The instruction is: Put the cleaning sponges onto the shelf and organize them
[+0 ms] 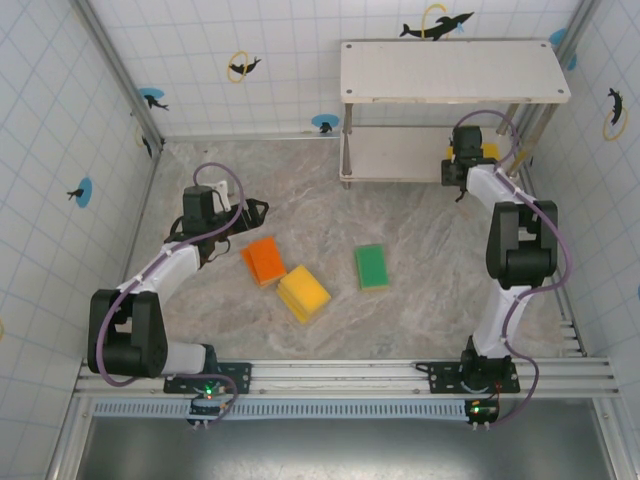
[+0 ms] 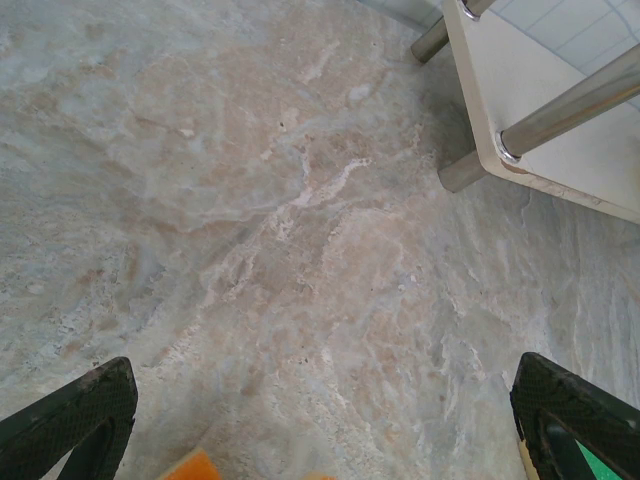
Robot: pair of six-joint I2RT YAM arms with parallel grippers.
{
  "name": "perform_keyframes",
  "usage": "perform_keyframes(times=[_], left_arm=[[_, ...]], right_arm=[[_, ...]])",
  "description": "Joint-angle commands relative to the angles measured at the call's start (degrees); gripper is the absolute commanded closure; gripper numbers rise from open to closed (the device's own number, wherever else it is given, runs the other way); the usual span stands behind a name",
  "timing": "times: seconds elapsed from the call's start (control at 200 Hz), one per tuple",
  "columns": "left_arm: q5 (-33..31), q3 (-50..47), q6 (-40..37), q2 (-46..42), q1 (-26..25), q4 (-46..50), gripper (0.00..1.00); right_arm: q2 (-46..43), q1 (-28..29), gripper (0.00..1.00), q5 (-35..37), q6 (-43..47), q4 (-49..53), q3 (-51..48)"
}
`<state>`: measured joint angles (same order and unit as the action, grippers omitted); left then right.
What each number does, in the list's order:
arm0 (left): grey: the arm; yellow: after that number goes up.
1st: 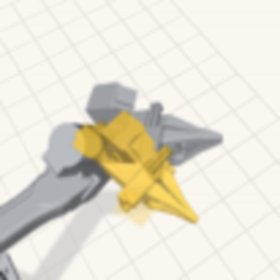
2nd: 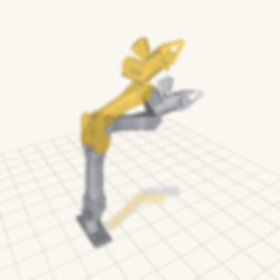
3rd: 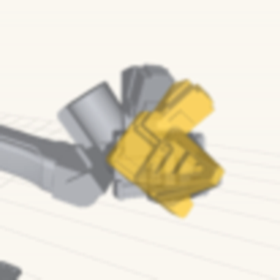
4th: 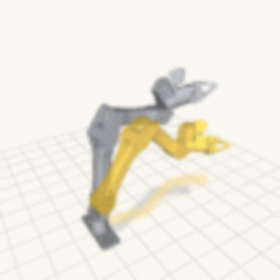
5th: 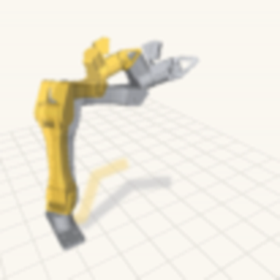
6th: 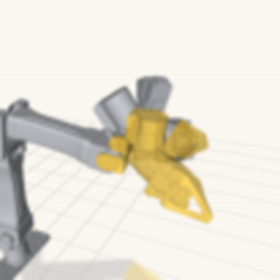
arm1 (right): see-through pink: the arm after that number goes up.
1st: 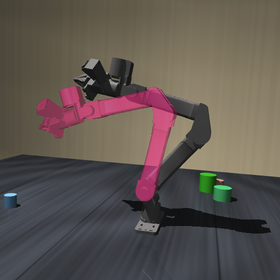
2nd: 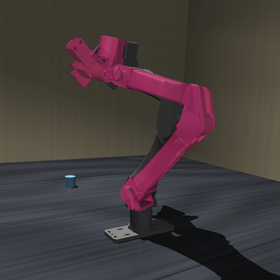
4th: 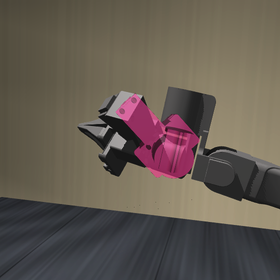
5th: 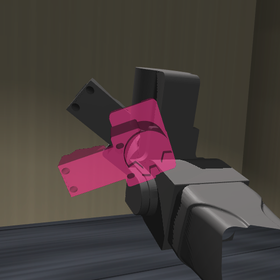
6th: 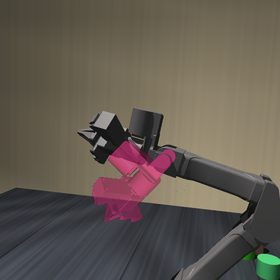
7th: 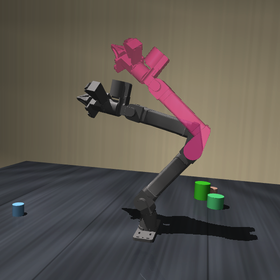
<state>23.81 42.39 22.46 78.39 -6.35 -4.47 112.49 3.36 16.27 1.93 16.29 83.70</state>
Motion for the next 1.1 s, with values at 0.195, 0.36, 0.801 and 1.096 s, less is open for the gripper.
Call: perform_keyframes(times=[0.195,0.36,0.801,1.096], left_arm=[[0.97,1.82,-1.44,0.36,-0.15,-0.28,0.02],[0.89,2.17,-1.69,0.49,-0.20,0.07,0.02],[0.66,2.96,-2.01,0.88,-0.15,0.55,0.02],[0.27,2.93,-2.22,0.91,-0.18,1.04,0.02]], right_arm=[[2.47,-0.89,0.44,-2.19,-1.63,-0.82,5.11],[3.60,-1.07,0.44,-2.65,-2.22,-1.00,6.12],[6.40,-1.25,0.44,-3.48,-2.81,-0.86,9.00],[7.66,-1.33,0.44,-3.97,-3.04,-0.31,10.47]])
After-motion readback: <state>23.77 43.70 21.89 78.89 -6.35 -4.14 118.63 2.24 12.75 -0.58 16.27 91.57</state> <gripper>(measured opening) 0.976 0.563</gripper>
